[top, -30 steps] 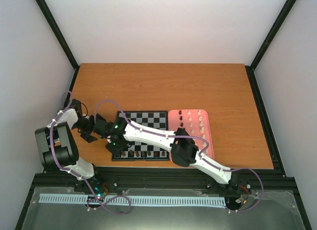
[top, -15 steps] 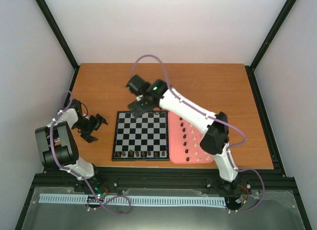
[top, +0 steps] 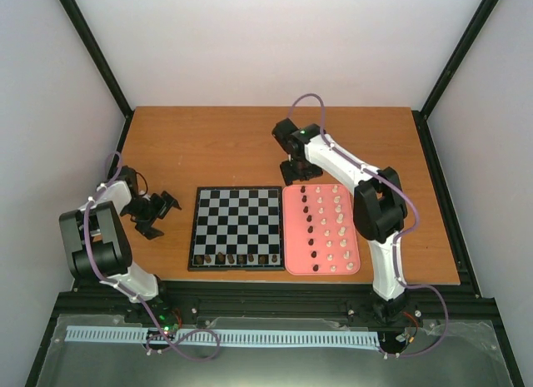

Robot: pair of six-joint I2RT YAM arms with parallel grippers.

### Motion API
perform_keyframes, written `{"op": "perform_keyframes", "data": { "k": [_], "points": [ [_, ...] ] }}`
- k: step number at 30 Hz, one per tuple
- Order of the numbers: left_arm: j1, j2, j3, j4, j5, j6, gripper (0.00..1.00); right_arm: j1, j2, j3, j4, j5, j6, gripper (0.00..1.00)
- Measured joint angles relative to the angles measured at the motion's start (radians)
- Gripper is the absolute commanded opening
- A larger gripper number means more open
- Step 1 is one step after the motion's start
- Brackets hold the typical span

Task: Set up the chess pieces on the board
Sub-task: Pick up the chess piece from the storage box.

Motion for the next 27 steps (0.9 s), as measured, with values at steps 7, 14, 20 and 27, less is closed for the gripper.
{"op": "perform_keyframes", "data": {
  "k": [7,14,20,27],
  "points": [
    [0.0,0.029,0.008,-0.001,-0.005,0.005,1.0,-0.07,0.0,-0.114,0.048,-0.062,-0.019,0.49],
    [0.0,0.036,0.015,-0.002,-0.008,0.006,1.0,-0.074,0.011,-0.126,0.083,-0.116,-0.039,0.38],
    [0.0,0.036,0.016,-0.002,-0.013,0.008,1.0,-0.076,0.058,-0.126,0.097,-0.133,-0.046,0.37],
    [0.0,0.036,0.016,-0.002,-0.016,0.01,1.0,-0.081,0.068,-0.126,0.11,-0.141,-0.046,0.35]
  ]
}}
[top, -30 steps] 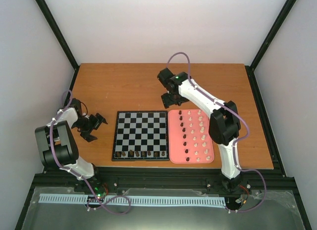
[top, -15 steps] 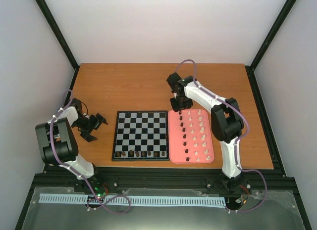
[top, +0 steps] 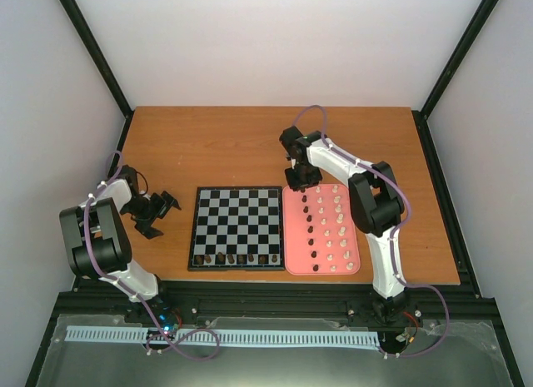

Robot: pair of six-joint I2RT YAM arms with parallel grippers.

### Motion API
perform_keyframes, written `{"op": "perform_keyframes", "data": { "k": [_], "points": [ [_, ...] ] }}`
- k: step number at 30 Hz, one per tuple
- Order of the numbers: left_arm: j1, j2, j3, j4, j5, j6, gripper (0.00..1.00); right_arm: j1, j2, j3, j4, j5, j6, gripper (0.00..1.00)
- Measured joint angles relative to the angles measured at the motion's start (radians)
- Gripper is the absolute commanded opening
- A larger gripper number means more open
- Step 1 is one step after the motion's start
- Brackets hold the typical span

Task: Set up the chess pieces on the board
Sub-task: Pick up the chess piece from the storage box.

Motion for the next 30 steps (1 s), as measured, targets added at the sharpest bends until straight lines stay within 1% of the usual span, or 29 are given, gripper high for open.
{"op": "perform_keyframes", "data": {
  "k": [5,12,19,21,26,30],
  "points": [
    [0.0,0.0,0.0,0.0,0.0,0.002,1.0,-0.004,0.013,0.0,0.006,-0.007,0.0,0.31],
    [0.0,0.0,0.0,0.0,-0.001,0.003,1.0,-0.013,0.029,-0.005,0.012,-0.011,-0.003,0.21],
    [0.0,0.001,0.0,0.0,-0.001,0.004,1.0,-0.015,0.029,-0.005,0.014,-0.014,0.005,0.06],
    [0.0,0.001,0.0,0.0,-0.001,0.005,1.0,-0.015,0.029,-0.005,0.014,-0.013,0.009,0.03],
    [0.0,0.001,0.0,0.0,-0.001,0.006,1.0,-0.014,0.019,-0.005,0.01,-0.009,0.019,0.03],
    [0.0,0.001,0.0,0.0,0.0,0.006,1.0,0.004,-0.037,-0.005,-0.007,0.006,0.028,0.03]
  ]
}}
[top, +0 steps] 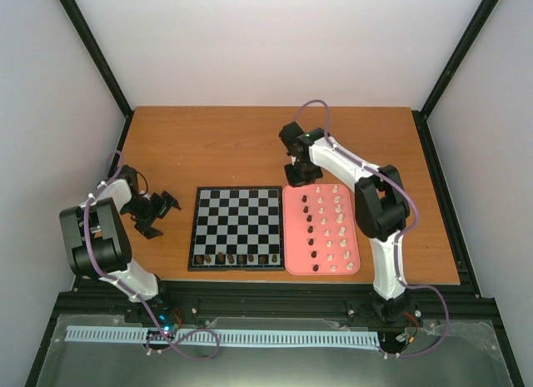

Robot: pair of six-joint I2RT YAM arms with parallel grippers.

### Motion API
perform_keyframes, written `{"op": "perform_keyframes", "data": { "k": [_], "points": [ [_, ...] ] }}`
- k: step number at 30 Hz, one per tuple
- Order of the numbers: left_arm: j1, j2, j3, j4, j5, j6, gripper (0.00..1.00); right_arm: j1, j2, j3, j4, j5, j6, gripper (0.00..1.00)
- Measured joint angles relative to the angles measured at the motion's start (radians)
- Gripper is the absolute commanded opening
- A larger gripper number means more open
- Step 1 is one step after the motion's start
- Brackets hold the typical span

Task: Set up the chess pieces on the board
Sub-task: Pick up the chess piece from the storage box, then place the chess piece on the chessboard.

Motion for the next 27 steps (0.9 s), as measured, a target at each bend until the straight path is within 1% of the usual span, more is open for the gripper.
{"op": "perform_keyframes", "data": {
  "k": [3,6,7,8,9,11,14,18,22,27],
  "points": [
    [0.0,0.0,0.0,0.0,0.0,0.0,1.0,0.043,-0.054,0.021,-0.023,0.007,0.011,0.03],
    [0.0,-0.002,-0.001,0.0,-0.002,0.0,1.0,0.105,-0.078,0.077,-0.042,0.005,0.024,0.03],
    [0.0,-0.004,-0.002,0.001,-0.003,0.0,1.0,0.161,-0.078,0.102,-0.047,0.005,0.03,0.03],
    [0.0,-0.01,-0.006,0.0,-0.007,0.0,1.0,0.278,-0.068,0.163,-0.055,-0.01,0.042,0.03],
    [0.0,-0.01,-0.007,0.0,-0.007,0.0,1.0,0.285,-0.068,0.165,-0.055,-0.012,0.042,0.03],
    [0.0,-0.013,-0.009,0.001,-0.008,0.0,1.0,0.359,-0.019,0.261,-0.11,-0.02,0.052,0.03],
    [0.0,-0.021,-0.013,0.001,-0.011,-0.001,1.0,0.469,0.09,0.423,-0.113,-0.034,0.059,0.03],
    [0.0,-0.034,-0.018,0.001,-0.015,-0.005,1.0,0.598,0.201,0.545,-0.137,-0.081,0.06,0.03],
    [0.0,-0.046,-0.025,0.002,-0.024,-0.011,1.0,0.668,0.245,0.573,-0.15,-0.126,0.063,0.03],
    [0.0,-0.068,-0.04,0.002,-0.029,-0.013,1.0,0.698,0.253,0.582,-0.162,-0.16,0.069,0.03]
  ]
}}
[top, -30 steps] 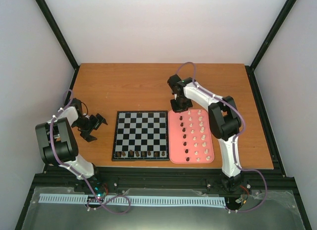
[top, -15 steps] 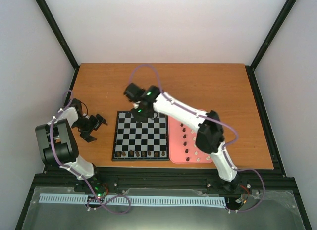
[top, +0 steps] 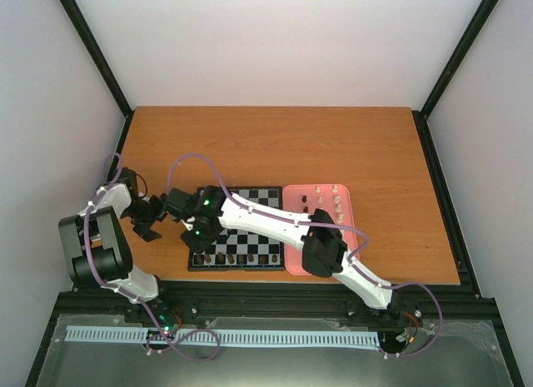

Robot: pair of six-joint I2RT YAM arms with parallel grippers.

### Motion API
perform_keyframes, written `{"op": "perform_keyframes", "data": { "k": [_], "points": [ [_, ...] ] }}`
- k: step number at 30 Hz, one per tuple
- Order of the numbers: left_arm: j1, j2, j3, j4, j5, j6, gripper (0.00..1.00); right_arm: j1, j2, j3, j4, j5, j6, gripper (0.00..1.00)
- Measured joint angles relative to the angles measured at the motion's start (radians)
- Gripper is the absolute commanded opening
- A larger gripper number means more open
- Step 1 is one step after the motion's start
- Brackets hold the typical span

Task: Set up the chess pieces on the board
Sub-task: Place the chess piece on the chessboard.

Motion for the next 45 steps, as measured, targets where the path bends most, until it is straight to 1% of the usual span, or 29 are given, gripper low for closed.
{"op": "perform_keyframes", "data": {
  "k": [15,24,45],
  "points": [
    [0.0,-0.026,-0.018,0.001,0.006,0.0,1.0,0.005,0.087,0.017,-0.008,-0.029,0.015,0.03],
    [0.0,-0.026,-0.018,0.002,0.015,0.0,1.0,0.005,0.112,0.077,-0.014,-0.027,0.014,0.03],
    [0.0,-0.026,-0.018,0.002,0.023,0.0,1.0,-0.001,0.14,0.083,-0.029,-0.022,0.01,0.05]
  ]
}}
